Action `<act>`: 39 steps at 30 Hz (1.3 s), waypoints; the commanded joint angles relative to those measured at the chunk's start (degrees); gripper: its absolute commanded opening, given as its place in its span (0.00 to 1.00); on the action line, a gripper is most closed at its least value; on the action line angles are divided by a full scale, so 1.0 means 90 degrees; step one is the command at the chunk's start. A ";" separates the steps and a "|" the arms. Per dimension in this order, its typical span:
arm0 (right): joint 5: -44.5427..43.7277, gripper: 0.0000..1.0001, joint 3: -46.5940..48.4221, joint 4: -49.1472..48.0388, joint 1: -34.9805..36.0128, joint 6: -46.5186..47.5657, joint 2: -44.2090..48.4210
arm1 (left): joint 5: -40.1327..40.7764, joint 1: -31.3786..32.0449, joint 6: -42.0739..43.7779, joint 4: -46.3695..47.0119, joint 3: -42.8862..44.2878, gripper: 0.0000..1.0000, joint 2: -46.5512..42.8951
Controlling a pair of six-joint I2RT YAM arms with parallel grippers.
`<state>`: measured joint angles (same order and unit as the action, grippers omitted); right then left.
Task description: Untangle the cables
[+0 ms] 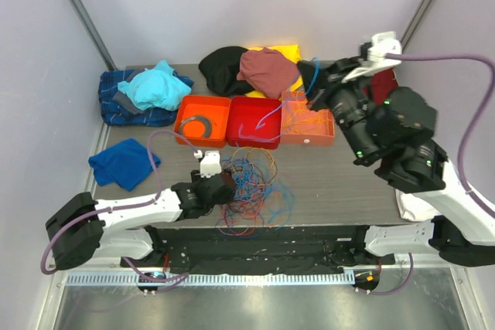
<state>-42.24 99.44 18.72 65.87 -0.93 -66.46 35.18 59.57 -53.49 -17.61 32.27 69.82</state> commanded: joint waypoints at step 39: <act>0.1763 0.01 0.1539 -0.0420 -0.3109 -0.1391 -0.3152 | -0.0422 0.0002 -0.0121 -0.1042 -0.1261 1.00 -0.4330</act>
<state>-29.36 110.34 15.77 39.83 -10.92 -93.86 32.34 59.55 -53.43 -27.77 22.04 31.31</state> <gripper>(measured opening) 0.037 0.996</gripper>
